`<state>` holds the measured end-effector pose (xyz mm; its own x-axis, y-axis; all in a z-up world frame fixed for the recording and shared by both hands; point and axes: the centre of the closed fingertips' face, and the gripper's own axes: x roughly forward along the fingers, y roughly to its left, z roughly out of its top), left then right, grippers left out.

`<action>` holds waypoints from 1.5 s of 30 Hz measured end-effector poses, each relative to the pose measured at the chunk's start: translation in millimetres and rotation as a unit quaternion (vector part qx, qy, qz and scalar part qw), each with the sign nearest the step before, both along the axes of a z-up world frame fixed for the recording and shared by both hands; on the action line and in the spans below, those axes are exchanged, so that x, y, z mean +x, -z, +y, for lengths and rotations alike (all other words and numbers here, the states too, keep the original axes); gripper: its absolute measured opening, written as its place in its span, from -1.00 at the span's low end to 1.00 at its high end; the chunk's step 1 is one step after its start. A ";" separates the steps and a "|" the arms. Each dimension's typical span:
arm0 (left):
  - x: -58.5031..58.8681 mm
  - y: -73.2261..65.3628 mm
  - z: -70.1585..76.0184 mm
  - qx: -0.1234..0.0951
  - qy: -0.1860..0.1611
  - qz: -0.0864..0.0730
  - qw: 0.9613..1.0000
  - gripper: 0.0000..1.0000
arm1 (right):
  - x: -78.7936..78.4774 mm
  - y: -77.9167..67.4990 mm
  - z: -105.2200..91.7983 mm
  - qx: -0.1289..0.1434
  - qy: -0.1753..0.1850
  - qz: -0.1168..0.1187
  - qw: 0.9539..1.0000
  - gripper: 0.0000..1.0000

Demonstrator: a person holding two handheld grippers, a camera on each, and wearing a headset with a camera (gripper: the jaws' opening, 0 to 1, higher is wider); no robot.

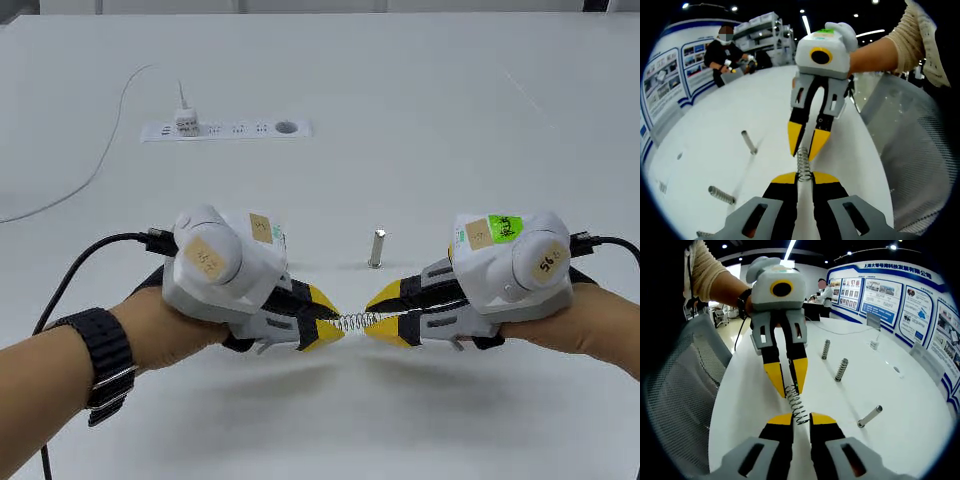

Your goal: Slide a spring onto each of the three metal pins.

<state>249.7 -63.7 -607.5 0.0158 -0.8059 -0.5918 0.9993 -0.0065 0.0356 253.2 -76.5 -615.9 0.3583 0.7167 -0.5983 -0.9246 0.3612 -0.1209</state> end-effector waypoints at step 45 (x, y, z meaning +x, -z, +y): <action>12.3 -57.6 -27.7 -0.139 -0.065 0.055 0.987 -0.82 | 6.4 -20.4 12.3 0.078 0.040 0.016 0.996 -0.76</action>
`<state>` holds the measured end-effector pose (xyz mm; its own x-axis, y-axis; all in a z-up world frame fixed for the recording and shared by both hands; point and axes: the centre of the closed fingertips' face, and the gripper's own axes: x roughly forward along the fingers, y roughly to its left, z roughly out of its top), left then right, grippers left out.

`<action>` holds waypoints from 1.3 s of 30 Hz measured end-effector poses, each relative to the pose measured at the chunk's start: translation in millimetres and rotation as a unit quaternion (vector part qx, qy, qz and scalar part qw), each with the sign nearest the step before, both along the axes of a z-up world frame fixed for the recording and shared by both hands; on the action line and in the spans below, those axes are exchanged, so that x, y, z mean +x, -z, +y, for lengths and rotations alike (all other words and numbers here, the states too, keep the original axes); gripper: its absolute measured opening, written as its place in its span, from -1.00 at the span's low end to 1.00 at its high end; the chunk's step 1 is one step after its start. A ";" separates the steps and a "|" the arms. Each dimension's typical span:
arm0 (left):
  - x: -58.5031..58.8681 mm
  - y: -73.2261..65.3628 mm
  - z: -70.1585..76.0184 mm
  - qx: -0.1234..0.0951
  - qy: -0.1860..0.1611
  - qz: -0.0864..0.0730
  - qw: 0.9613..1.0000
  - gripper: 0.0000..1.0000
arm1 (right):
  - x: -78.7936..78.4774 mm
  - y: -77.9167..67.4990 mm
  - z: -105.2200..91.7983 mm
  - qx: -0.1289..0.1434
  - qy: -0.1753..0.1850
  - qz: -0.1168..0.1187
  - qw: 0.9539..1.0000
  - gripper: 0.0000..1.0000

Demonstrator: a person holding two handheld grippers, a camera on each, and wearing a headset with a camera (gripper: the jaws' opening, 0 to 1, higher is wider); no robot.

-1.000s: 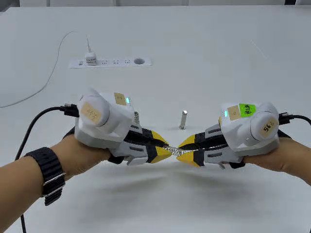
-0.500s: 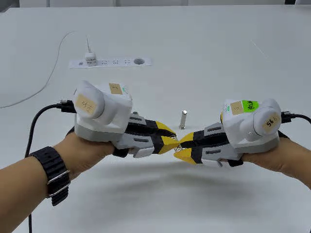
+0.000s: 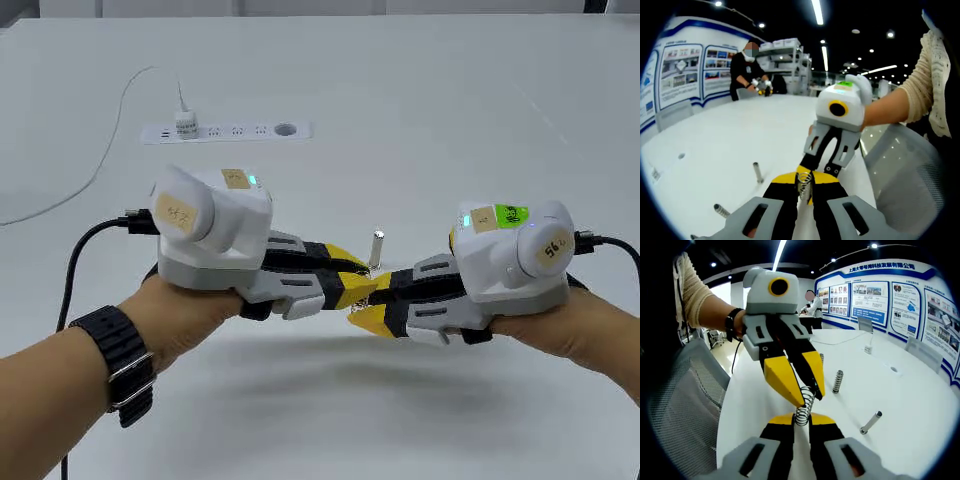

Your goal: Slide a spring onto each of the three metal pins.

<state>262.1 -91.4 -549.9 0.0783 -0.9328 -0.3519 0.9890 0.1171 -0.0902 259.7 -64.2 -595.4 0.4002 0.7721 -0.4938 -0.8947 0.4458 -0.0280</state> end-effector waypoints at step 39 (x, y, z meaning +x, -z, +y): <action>32.2 -1.8 -8.6 0.007 -0.036 -0.010 0.999 -0.82 | 6.3 -11.4 -55.2 0.026 0.089 -0.019 0.996 0.30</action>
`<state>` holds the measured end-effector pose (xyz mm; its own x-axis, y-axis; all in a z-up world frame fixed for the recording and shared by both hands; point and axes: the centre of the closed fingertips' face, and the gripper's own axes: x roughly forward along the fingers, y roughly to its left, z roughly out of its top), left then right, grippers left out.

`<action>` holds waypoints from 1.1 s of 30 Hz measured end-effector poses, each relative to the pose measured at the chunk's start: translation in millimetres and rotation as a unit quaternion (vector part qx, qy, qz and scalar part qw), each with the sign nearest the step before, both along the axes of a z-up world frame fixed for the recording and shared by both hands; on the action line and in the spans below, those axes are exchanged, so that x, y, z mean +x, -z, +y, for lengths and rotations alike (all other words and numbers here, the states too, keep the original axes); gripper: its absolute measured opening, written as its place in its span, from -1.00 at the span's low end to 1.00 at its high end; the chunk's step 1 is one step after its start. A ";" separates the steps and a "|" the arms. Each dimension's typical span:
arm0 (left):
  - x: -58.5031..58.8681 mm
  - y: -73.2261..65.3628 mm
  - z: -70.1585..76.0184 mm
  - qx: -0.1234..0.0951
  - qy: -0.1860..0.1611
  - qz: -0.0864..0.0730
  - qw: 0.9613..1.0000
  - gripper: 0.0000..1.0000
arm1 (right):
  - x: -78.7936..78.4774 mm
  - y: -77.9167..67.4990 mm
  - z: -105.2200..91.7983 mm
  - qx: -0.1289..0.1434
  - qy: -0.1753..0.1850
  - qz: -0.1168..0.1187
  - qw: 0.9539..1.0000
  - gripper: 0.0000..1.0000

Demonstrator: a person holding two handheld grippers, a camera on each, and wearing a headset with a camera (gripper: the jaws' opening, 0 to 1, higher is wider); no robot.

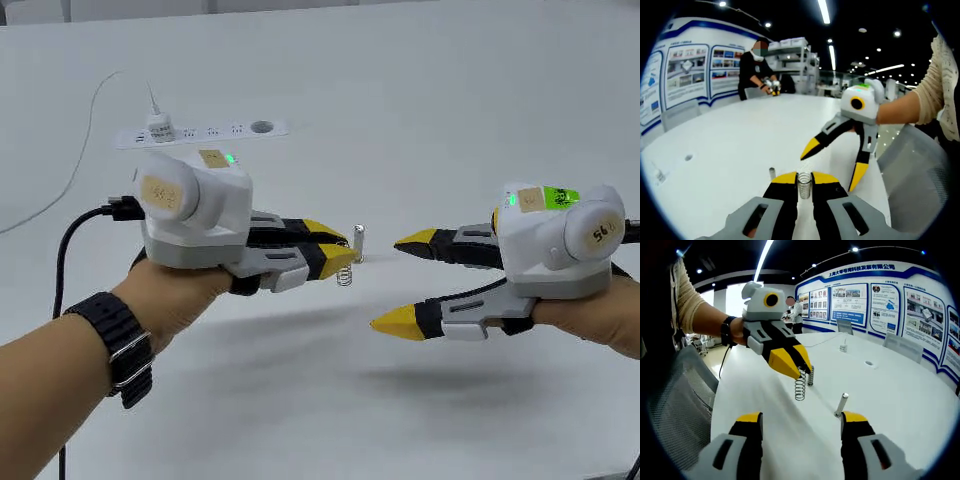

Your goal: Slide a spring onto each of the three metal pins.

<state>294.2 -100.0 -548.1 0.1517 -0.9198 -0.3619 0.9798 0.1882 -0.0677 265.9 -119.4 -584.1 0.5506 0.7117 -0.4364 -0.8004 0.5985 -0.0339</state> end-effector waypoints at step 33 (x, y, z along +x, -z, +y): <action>52.2 -13.8 -26.0 0.003 -0.041 -0.015 0.999 -0.82 | 4.2 3.6 -34.1 0.031 0.054 -0.002 0.998 0.60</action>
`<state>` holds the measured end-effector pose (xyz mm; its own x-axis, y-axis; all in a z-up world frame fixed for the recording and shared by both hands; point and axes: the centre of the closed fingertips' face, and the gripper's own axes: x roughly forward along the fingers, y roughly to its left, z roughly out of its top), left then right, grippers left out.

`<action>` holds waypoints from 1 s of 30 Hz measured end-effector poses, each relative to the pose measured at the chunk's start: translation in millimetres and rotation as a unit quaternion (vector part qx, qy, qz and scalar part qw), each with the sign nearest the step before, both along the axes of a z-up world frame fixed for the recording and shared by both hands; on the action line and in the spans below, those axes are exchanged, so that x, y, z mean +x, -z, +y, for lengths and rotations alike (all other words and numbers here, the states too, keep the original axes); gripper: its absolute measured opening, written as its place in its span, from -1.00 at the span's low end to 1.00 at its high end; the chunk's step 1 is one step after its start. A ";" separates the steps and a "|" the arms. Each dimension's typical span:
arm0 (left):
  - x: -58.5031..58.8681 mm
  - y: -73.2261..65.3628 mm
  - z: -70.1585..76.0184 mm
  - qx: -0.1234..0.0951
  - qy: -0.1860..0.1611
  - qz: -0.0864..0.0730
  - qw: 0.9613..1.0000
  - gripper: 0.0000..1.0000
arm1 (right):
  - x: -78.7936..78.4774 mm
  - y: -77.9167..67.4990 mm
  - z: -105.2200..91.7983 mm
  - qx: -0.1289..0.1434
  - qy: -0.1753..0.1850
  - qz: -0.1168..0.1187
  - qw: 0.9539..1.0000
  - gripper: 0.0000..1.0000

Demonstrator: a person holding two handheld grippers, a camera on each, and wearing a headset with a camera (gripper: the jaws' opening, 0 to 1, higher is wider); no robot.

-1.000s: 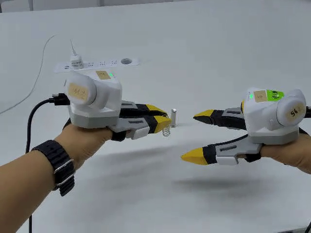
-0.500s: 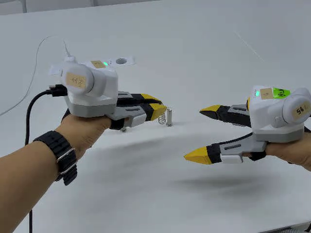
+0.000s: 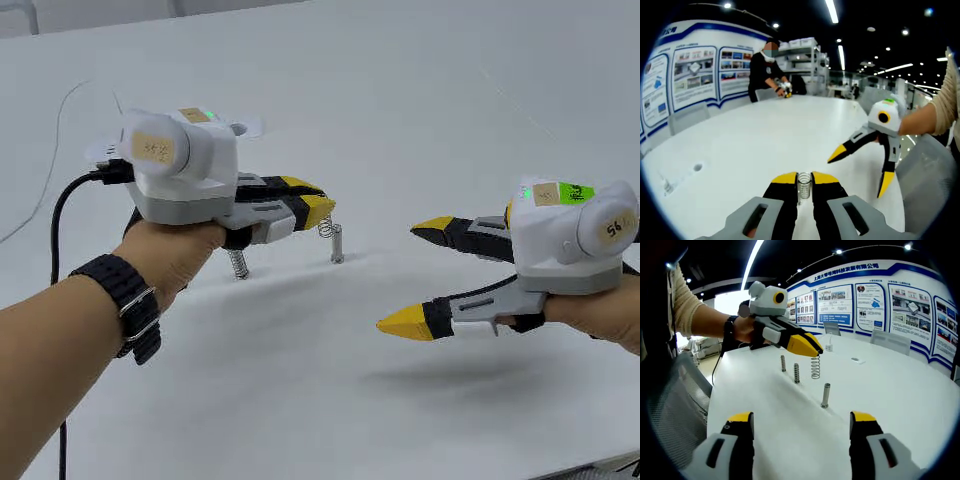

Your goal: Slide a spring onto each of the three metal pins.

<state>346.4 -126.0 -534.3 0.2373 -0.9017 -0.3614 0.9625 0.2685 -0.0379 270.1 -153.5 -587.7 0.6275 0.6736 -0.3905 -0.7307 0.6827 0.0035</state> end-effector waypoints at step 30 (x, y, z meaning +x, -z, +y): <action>9.9 16.2 -19.2 0.019 0.000 -0.001 1.000 -0.82 | 1.3 -0.1 -1.7 0.020 0.015 0.006 1.000 0.62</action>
